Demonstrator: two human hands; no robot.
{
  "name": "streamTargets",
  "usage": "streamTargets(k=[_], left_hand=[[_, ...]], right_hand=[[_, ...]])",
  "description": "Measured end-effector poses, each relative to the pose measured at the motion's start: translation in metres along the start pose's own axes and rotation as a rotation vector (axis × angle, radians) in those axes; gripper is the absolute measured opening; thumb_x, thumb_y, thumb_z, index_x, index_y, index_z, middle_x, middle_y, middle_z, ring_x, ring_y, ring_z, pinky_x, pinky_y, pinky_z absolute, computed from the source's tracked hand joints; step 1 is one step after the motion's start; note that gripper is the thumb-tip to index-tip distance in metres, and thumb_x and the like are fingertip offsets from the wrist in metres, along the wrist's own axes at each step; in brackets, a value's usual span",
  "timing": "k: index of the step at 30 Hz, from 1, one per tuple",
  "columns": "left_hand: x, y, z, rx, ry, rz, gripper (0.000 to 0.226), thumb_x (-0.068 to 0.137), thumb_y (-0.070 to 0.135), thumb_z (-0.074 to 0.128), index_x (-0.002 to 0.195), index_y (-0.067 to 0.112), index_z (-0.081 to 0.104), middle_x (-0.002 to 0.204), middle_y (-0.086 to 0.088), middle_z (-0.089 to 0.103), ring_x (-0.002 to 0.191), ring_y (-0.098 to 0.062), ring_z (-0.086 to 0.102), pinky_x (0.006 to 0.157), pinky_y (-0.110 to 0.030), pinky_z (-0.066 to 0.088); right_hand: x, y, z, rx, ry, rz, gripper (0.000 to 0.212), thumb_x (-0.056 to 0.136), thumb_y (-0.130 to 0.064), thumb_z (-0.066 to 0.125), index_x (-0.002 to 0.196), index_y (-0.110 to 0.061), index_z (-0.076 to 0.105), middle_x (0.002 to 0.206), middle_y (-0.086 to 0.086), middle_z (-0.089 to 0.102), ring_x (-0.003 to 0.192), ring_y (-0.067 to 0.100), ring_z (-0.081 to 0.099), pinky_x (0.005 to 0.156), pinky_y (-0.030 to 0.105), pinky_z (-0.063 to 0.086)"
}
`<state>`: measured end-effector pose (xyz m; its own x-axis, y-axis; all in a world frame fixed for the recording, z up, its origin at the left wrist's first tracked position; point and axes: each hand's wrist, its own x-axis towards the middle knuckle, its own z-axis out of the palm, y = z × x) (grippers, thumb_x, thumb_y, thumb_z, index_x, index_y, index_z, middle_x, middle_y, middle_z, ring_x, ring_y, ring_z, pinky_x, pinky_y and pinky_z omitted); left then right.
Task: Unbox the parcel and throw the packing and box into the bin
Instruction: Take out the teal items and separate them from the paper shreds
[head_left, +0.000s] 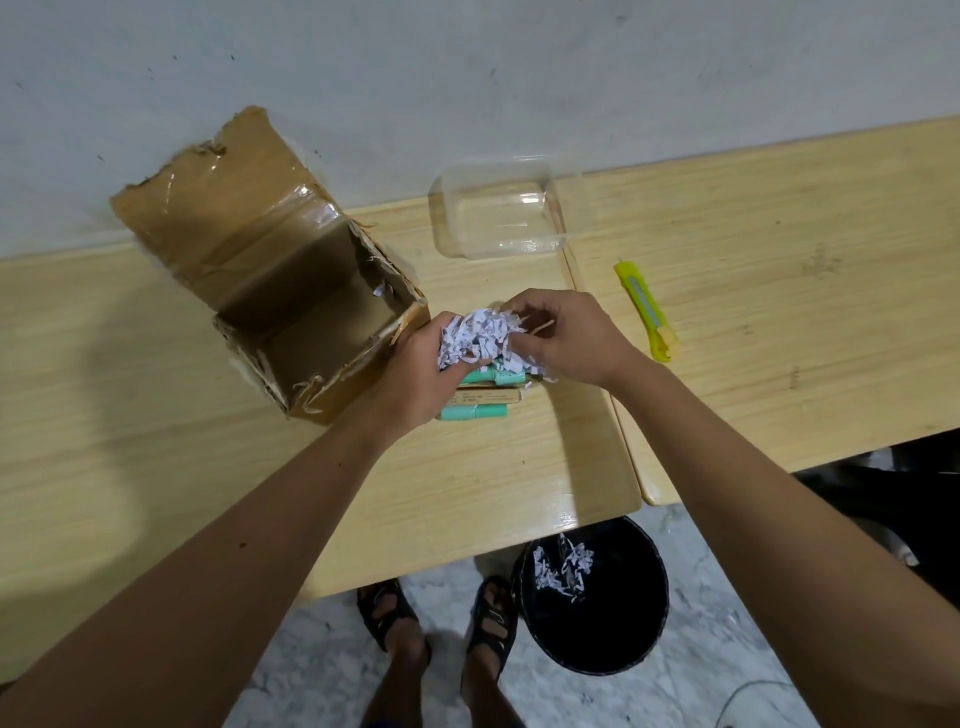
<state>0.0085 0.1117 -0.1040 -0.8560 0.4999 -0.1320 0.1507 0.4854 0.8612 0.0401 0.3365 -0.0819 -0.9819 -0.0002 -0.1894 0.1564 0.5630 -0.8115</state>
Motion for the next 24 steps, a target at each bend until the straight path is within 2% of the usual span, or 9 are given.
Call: streamTargets(k=[2,5,8,10,14,18,22,24], left_hand=[[-0.001,-0.001,0.0,-0.02,0.005,-0.013,0.046,0.093,0.019,0.08,0.135,0.011,0.062,0.124,0.0,0.075,0.117,-0.012,0.07,0.103,-0.041,0.058],[-0.003,0.001,0.0,-0.05,0.006,-0.021,0.044,0.094,0.018,0.079,0.134,0.012,0.062,0.124,0.002,0.075,0.117,-0.011,0.07,0.104,-0.038,0.057],[-0.004,0.003,-0.001,-0.066,0.005,-0.03,0.043,0.094,0.017,0.079,0.133,0.013,0.063,0.122,0.003,0.074,0.116,-0.012,0.07,0.103,-0.038,0.056],[-0.005,0.003,-0.001,-0.085,-0.006,-0.046,0.043,0.094,0.017,0.078,0.134,0.014,0.063,0.122,0.005,0.074,0.117,-0.012,0.069,0.104,-0.037,0.056],[-0.007,0.0,-0.002,-0.088,-0.003,-0.063,0.042,0.094,0.017,0.078,0.133,0.015,0.063,0.121,0.008,0.073,0.116,-0.01,0.069,0.104,-0.034,0.054],[-0.008,-0.001,-0.002,-0.089,0.011,-0.072,0.04,0.093,0.017,0.079,0.13,0.015,0.064,0.116,0.011,0.072,0.112,-0.009,0.069,0.102,-0.032,0.055],[-0.009,-0.003,-0.002,-0.095,-0.01,-0.084,0.04,0.093,0.018,0.08,0.13,0.019,0.064,0.117,0.013,0.072,0.116,-0.011,0.07,0.105,-0.037,0.056],[-0.011,-0.004,-0.002,-0.098,-0.014,-0.082,0.038,0.092,0.018,0.08,0.126,0.023,0.063,0.114,0.016,0.072,0.112,-0.009,0.07,0.102,-0.039,0.058]], right_hand=[[-0.006,-0.001,-0.003,0.041,0.015,0.039,0.023,0.085,-0.012,0.08,0.107,-0.016,0.075,0.098,0.002,0.076,0.087,0.018,0.075,0.075,0.031,0.061],[-0.018,-0.006,-0.006,0.078,0.074,0.009,0.027,0.083,-0.017,0.083,0.107,-0.025,0.075,0.106,-0.003,0.075,0.101,0.014,0.07,0.089,0.032,0.058],[-0.033,-0.016,-0.007,0.035,0.168,-0.093,0.03,0.083,-0.014,0.077,0.112,-0.021,0.075,0.115,-0.003,0.072,0.111,0.012,0.065,0.096,0.029,0.052],[-0.043,-0.022,-0.007,0.061,0.204,-0.135,0.031,0.083,-0.01,0.076,0.113,-0.018,0.075,0.114,-0.003,0.072,0.109,0.012,0.066,0.093,0.026,0.052],[-0.061,-0.022,0.01,0.134,0.131,-0.131,0.027,0.083,-0.004,0.081,0.106,-0.019,0.078,0.099,-0.001,0.076,0.087,0.017,0.07,0.082,0.022,0.055],[-0.068,-0.004,0.024,-0.029,0.064,-0.14,0.03,0.079,-0.01,0.086,0.108,-0.012,0.079,0.102,-0.001,0.074,0.086,0.009,0.068,0.082,0.018,0.052],[-0.075,0.002,0.037,-0.222,0.087,-0.173,0.045,0.076,-0.028,0.09,0.116,-0.012,0.076,0.108,0.0,0.072,0.09,0.015,0.069,0.083,0.036,0.059],[-0.078,0.001,0.045,-0.247,0.091,-0.175,0.052,0.074,-0.033,0.091,0.119,-0.012,0.075,0.113,0.0,0.07,0.093,0.017,0.07,0.086,0.035,0.06]])
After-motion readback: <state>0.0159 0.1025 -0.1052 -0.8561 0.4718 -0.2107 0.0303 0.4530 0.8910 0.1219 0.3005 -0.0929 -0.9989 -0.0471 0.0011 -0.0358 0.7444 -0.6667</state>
